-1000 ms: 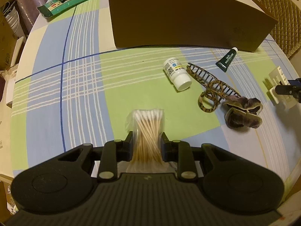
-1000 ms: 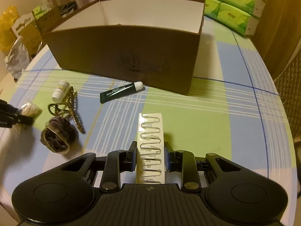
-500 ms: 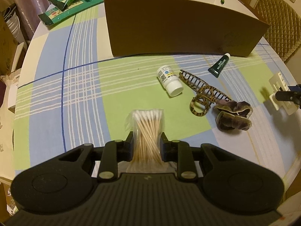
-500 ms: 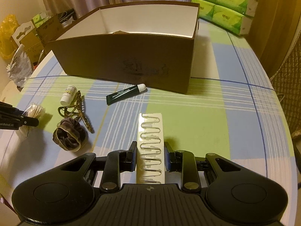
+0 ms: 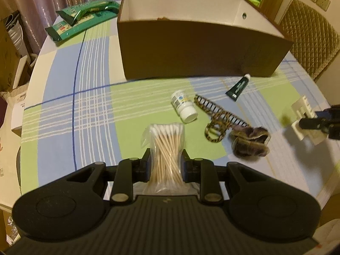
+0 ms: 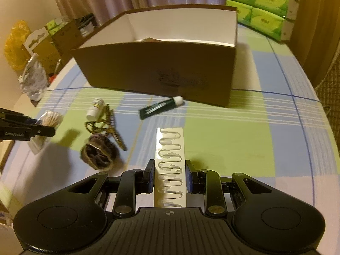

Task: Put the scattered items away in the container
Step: 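Carry the white holder and cotton swab bag over the brown box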

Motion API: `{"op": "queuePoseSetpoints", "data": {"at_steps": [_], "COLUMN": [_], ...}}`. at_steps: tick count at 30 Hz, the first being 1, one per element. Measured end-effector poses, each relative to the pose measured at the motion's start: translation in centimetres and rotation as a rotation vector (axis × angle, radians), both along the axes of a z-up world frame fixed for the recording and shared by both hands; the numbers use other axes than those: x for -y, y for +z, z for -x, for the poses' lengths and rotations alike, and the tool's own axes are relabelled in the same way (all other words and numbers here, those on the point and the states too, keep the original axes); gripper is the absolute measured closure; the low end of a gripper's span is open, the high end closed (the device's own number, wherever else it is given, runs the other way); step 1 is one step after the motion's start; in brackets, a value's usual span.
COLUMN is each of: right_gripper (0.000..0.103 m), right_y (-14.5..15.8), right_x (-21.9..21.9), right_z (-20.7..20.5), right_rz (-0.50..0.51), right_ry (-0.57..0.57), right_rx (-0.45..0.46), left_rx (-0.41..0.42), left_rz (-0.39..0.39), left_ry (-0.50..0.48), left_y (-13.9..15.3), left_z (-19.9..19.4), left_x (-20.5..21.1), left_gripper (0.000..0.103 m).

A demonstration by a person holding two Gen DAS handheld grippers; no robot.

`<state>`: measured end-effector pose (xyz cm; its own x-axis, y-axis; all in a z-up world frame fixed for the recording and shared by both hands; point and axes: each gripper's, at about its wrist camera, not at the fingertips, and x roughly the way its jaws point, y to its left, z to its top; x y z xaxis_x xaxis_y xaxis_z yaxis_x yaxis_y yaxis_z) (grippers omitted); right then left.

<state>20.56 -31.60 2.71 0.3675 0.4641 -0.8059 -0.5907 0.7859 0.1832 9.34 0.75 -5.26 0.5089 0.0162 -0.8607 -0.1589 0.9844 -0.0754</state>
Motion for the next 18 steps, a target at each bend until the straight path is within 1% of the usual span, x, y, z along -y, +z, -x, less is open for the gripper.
{"op": "queuePoseSetpoints", "data": {"at_steps": [8,15,18], "right_gripper": [0.078,0.078,0.078], "right_y": [2.0,4.4,5.6], "right_x": [-1.6,-2.1,-2.2], "right_z": [0.0,-1.7,-2.7], "right_rz": [-0.076,-0.125,-0.144], "right_ry": [0.034,0.036,0.036], "right_rx": [0.016,0.057,0.081], "left_rx": [0.086,0.157,0.181], "left_rz": [0.016,0.02,0.007], "left_ry": [-0.016,-0.037,-0.046], "left_y": [2.9,5.4,6.3], "left_z": [-0.7,-2.4,-3.6], "left_x": [0.4,0.2,0.0], "left_gripper": [0.081,0.081,0.081]}}
